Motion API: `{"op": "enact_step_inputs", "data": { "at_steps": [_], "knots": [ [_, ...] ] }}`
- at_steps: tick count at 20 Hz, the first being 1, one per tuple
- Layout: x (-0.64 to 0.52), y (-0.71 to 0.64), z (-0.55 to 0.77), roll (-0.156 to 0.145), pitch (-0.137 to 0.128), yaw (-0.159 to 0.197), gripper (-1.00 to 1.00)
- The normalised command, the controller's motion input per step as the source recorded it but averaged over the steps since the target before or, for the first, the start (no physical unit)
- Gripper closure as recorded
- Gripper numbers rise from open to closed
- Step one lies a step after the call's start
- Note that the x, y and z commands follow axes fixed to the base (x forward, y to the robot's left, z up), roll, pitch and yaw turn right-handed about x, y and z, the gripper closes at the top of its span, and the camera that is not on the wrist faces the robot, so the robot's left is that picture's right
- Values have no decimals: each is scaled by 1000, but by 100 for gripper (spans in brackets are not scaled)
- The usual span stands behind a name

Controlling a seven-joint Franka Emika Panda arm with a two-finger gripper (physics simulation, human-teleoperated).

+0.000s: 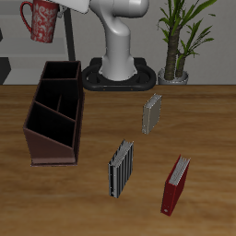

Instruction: Place the red mug into the right desk caddy's right compartment

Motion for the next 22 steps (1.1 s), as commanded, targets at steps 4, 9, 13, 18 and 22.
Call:
{"op": "enact_step_inputs", "data": {
  "at_steps": [4,9,13,18,22],
  "knots": [
    [-220,194,-167,22,21,41,100],
    [-130,104,-109,-9,15,-14,100],
    [-129,274,-251,25,39,16,100],
    [-53,146,-137,14,17,-9,100],
    [62,171,-239,15,27,-5,100]
  ]
}}
